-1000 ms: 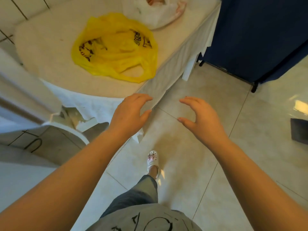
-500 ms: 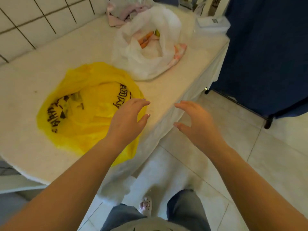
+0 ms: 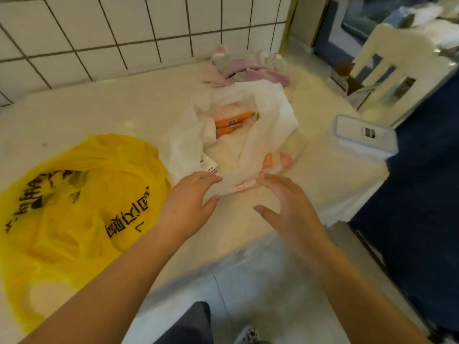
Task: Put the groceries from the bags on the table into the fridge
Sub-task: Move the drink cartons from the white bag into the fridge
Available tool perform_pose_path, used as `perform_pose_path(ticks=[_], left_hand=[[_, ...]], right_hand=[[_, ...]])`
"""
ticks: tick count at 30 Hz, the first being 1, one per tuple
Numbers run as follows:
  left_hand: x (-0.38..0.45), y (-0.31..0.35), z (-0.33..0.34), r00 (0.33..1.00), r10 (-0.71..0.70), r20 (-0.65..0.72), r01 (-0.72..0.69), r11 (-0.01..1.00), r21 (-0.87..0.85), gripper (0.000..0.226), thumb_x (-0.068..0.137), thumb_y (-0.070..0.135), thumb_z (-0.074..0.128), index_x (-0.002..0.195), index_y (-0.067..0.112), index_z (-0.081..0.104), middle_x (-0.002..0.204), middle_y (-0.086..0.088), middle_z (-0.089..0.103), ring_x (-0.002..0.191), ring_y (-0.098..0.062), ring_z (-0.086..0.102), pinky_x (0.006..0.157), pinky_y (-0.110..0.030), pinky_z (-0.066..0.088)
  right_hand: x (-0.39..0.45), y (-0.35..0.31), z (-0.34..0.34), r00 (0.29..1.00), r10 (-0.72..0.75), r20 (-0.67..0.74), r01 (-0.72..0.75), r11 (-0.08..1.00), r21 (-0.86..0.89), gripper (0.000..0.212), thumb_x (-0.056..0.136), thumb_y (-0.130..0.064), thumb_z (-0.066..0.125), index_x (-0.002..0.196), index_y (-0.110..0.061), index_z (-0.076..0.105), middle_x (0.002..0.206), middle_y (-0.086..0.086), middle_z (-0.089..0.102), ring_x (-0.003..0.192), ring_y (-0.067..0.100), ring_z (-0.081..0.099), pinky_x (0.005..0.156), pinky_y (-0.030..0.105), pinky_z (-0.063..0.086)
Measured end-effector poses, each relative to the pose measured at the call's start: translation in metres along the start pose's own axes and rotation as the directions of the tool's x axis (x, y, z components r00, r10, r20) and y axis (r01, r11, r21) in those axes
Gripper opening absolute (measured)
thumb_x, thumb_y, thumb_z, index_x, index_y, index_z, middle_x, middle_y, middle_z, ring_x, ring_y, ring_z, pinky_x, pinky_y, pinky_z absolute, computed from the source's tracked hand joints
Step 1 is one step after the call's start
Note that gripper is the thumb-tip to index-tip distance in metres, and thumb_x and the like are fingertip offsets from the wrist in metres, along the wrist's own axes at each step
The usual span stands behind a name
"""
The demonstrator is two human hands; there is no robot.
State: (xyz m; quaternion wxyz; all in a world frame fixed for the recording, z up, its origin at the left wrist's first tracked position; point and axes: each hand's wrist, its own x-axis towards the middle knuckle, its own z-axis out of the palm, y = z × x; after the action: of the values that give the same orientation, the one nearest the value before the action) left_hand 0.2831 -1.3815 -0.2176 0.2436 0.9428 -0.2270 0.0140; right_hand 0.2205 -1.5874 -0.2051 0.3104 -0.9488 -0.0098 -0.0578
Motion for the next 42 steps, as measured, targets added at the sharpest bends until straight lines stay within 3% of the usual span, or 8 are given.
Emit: perform_pose_path(ticks=[9,16,20,23,26,31,33,42], left_hand=[[0.065,-0.023,0.009,0.98,-0.158,-0.121,0.162,0.986,0.023,0.037,0.082,0.018,0.069,0.119,0.017,0.062,0.123,-0.001,0.061,0.115,-0.021,0.054,0.095,-0.026,0.037],[0.116,-0.006,0.024,0.981,-0.19,-0.035,0.192,0.98,0.046,0.039,0.084,0.028,0.066,0.123,0.024,0.059,0.128,0.003,0.058,0.115,-0.022,0.054,0.098,-0.032,0.042],[0.126,-0.007,0.046,0.98,-0.199,-0.007,0.197,0.965,0.173,0.058,0.073,0.032,0.077,0.125,0.02,0.057,0.125,-0.004,0.061,0.11,-0.025,0.061,0.097,-0.041,0.043],[0.13,-0.003,0.06,0.947,-0.299,0.118,0.257,0.925,0.28,0.076,0.089,0.04,0.056,0.149,0.016,0.016,0.156,-0.002,0.014,0.144,-0.024,0.014,0.116,-0.044,0.006],[0.138,-0.002,0.07,0.881,-0.462,0.104,0.384,0.825,0.414,0.084,0.095,0.05,0.038,0.138,0.019,-0.028,0.143,0.003,-0.03,0.131,-0.017,-0.032,0.107,-0.042,-0.025],[0.146,-0.01,0.086,0.802,-0.591,0.088,0.478,0.723,0.498,0.099,0.081,0.062,0.054,0.147,0.008,0.004,0.156,-0.011,0.0,0.137,-0.028,-0.018,0.112,-0.057,-0.007],[0.145,-0.012,0.093,0.776,-0.609,0.165,0.448,0.715,0.537,0.092,0.089,0.061,0.039,0.146,0.011,-0.012,0.154,-0.01,-0.019,0.128,-0.029,-0.036,0.109,-0.061,-0.013],[0.128,-0.056,0.082,0.709,-0.692,0.134,0.515,0.638,0.573,0.09,0.074,0.078,0.001,0.145,0.026,-0.02,0.149,-0.007,-0.03,0.139,-0.031,-0.026,0.107,-0.063,-0.015]], right_hand=[[0.125,0.011,0.002,0.967,-0.206,0.152,0.223,0.969,-0.107,0.054,0.082,-0.025,0.069,0.132,-0.025,0.05,0.14,-0.005,0.044,0.128,0.014,0.038,0.095,-0.003,0.007],[0.209,0.033,0.009,0.894,-0.301,0.333,0.358,0.925,-0.126,0.055,0.085,-0.025,0.064,0.136,-0.028,0.043,0.141,-0.004,0.038,0.13,0.018,0.034,0.105,0.033,0.032],[0.256,0.048,0.023,0.776,-0.456,0.435,0.56,0.816,-0.143,0.068,0.085,-0.027,0.064,0.143,-0.027,0.029,0.135,-0.002,0.043,0.121,0.017,0.044,0.086,0.03,0.046],[0.282,0.056,0.031,0.649,-0.578,0.494,0.743,0.62,-0.251,0.086,0.069,-0.028,0.08,0.141,-0.025,0.033,0.127,0.003,0.053,0.105,0.017,0.059,0.056,0.021,0.043],[0.307,0.071,0.053,0.494,-0.659,0.568,0.859,0.473,-0.198,0.091,0.057,-0.014,0.086,0.136,-0.023,0.042,0.139,0.011,0.045,0.119,0.028,0.053,0.071,0.031,0.055],[0.332,0.083,0.087,0.176,-0.758,0.628,0.981,0.191,-0.044,0.04,0.076,-0.008,0.057,0.113,-0.021,0.066,0.146,0.018,0.037,0.135,0.036,0.035,0.095,0.048,0.047],[0.337,0.081,0.096,0.088,-0.758,0.647,0.994,0.114,-0.001,0.027,0.083,-0.018,0.05,0.1,-0.024,0.07,0.148,0.015,0.036,0.137,0.034,0.031,0.094,0.052,0.044],[0.359,0.042,0.136,0.104,-0.803,0.587,0.994,0.106,-0.031,0.054,0.08,-0.005,0.054,0.133,-0.008,0.049,0.148,0.017,0.033,0.137,0.037,0.029,0.102,0.051,0.038]])
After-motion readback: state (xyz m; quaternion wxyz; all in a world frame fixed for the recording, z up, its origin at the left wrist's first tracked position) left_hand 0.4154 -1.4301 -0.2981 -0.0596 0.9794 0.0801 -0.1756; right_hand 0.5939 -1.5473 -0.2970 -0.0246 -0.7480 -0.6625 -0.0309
